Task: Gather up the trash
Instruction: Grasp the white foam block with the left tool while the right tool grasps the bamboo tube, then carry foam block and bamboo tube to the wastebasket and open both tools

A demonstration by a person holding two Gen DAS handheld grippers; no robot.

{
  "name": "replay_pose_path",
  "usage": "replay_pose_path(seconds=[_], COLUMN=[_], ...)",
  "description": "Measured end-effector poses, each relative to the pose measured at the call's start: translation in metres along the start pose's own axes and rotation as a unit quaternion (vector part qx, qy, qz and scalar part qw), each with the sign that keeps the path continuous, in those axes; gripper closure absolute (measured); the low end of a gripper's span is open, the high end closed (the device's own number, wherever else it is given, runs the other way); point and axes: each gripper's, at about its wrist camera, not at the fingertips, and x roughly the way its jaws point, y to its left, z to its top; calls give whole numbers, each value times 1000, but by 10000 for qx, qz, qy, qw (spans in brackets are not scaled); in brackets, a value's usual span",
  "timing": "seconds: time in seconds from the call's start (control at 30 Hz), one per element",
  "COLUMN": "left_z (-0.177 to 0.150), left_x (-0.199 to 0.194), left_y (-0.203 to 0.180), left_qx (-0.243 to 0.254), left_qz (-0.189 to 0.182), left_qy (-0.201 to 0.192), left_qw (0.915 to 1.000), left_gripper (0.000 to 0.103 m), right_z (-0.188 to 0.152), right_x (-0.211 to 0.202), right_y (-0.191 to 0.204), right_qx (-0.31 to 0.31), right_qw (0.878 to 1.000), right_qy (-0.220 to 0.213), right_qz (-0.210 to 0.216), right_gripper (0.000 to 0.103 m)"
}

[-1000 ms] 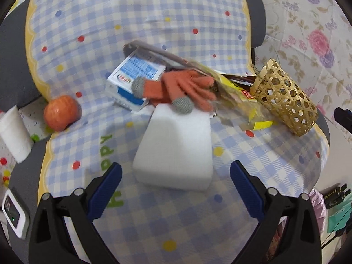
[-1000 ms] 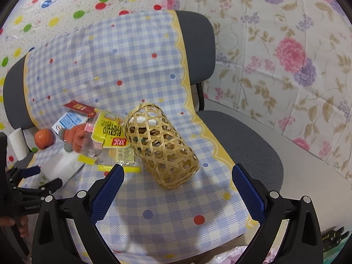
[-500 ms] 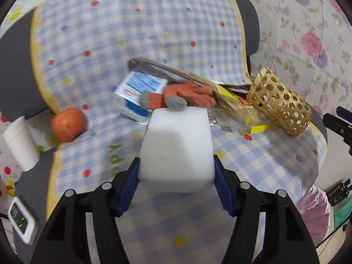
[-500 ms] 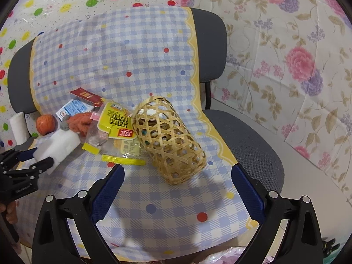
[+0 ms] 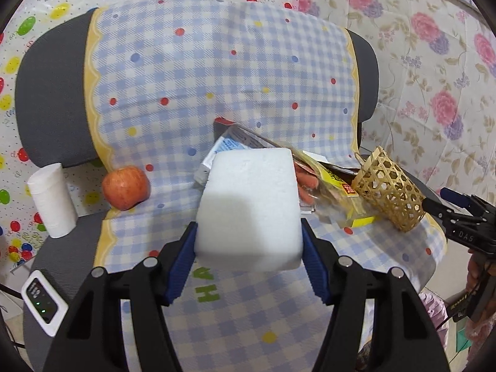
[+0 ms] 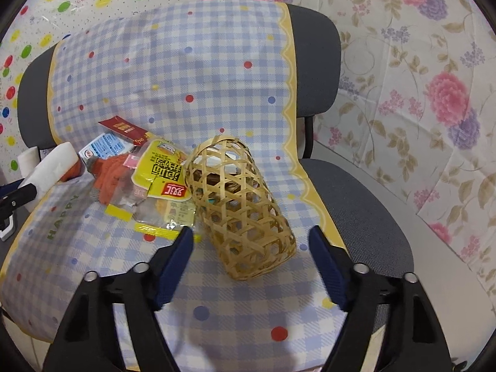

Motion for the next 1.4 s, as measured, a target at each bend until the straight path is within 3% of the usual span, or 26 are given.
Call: replay_pose_path(seconds=[0.03, 0.63, 0.77, 1.0, 1.4], left_z=[1, 14, 13, 10, 3], left_x=[4, 50, 55, 45, -6], left_y=[-3, -31, -30, -31, -48], left_qx=[18, 202, 172, 118, 146], left_qz=[-9, 90, 98, -6, -441], left_qy=[19, 227, 265, 214, -143], left_qw=[10000, 9995, 9995, 9997, 9988], left_gripper=[41, 40, 40, 40, 40], right_z=[1, 25, 25, 25, 10], right_x=[3, 81, 85, 43, -51], right_y=[-1, 13, 17, 9, 10], right_qx=[-32, -715, -835, -263, 509], right_qw=[10000, 9953, 9942, 9989, 9972], right_qy=[-16, 492, 577, 204, -412], right_qz=[29, 434, 347, 320, 374], right_gripper=[16, 16, 22, 25, 26])
